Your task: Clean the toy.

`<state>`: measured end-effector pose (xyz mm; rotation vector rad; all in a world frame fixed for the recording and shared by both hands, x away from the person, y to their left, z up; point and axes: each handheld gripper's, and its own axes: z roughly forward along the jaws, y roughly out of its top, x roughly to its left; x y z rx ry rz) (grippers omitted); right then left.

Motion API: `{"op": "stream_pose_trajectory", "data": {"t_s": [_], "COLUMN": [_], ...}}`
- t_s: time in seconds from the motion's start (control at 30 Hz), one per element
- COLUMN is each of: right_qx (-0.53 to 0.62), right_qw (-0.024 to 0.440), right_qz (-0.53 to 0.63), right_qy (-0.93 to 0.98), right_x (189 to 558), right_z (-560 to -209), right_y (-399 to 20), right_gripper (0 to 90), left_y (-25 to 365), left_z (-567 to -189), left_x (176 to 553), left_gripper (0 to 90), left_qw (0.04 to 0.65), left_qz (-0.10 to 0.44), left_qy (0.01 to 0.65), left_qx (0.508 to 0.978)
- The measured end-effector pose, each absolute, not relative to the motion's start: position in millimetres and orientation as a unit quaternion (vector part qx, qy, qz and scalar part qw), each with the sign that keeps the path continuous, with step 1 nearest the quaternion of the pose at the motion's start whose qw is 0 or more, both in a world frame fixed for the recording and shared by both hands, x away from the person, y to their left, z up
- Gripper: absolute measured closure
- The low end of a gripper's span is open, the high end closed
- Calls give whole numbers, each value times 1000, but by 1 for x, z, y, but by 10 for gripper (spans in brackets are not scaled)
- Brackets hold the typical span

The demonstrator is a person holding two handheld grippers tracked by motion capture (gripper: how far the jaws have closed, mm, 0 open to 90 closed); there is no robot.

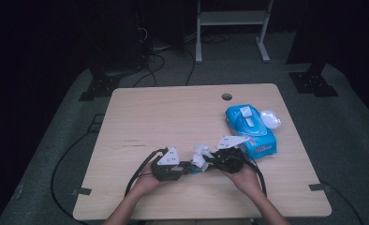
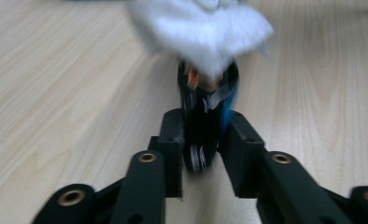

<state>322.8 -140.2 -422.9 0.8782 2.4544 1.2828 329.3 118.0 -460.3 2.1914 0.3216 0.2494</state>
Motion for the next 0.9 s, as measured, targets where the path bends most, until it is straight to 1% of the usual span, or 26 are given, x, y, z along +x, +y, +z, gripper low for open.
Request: {"op": "stream_pose_trajectory", "data": {"t_s": [0.03, 0.07, 0.1, 0.13, 0.17, 0.2, 0.27, 0.33, 0.37, 0.4, 0.5, 0.57, 0.63, 0.67, 0.7, 0.73, 0.8, 0.9], "right_qx": [306, 314, 314, 331, 337, 344, 348, 343, 340, 336, 326, 311, 309, 300, 294, 292, 290, 301], "right_qw": [136, 142, 142, 138, 138, 131, 124, 131, 126, 121, 115, 109, 105, 95, 91, 89, 94, 97], "right_qz": [430, 426, 426, 432, 433, 438, 443, 439, 442, 445, 448, 449, 451, 455, 457, 456, 453, 455], "right_qy": [838, 836, 836, 827, 825, 820, 817, 820, 820, 821, 825, 831, 831, 833, 835, 836, 838, 832], "right_x": [322, 323, 323, 324, 324, 325, 327, 325, 324, 323, 321, 318, 318, 317, 317, 317, 317, 319], "right_z": [-422, -421, -421, -421, -423, -425, -426, -426, -426, -427, -427, -427, -427, -428, -428, -427, -425, -424], "right_y": [-146, -153, -153, -166, -171, -175, -176, -171, -168, -164, -155, -139, -134, -124, -120, -117, -117, -124], "right_gripper": [842, 842, 842, 842, 842, 843, 843, 843, 844, 844, 844, 844, 844, 844, 843, 843, 843, 843], "left_y": [118, 120, 122, 124, 124, 122, 119, 111, 111, 107, 106, 106, 106, 107, 108, 109, 110, 112], "left_z": [-460, -459, -458, -459, -460, -460, -461, -460, -460, -461, -461, -461, -460, -460, -460, -460, -459, -459], "left_x": [329, 331, 332, 334, 335, 335, 334, 332, 332, 331, 331, 331, 330, 329, 328, 327, 327, 327], "left_gripper": [727, 727, 727, 725, 719, 684, 656, 613, 553, 541, 504, 492, 492, 532, 594, 618, 644, 649], "left_qw": [441, 444, 454, 460, 463, 464, 464, 454, 454, 447, 448, 447, 447, 445, 443, 442, 440, 440], "left_qz": [100, 99, 93, 87, 81, 76, 75, 81, 81, 84, 80, 81, 79, 81, 83, 85, 86, 88], "left_qy": [130, 132, 141, 149, 152, 153, 149, 142, 142, 144, 144, 140, 140, 131, 122, 120, 116, 117], "left_qx": [883, 881, 875, 871, 870, 869, 870, 876, 876, 879, 879, 880, 880, 882, 884, 885, 887, 886]}}
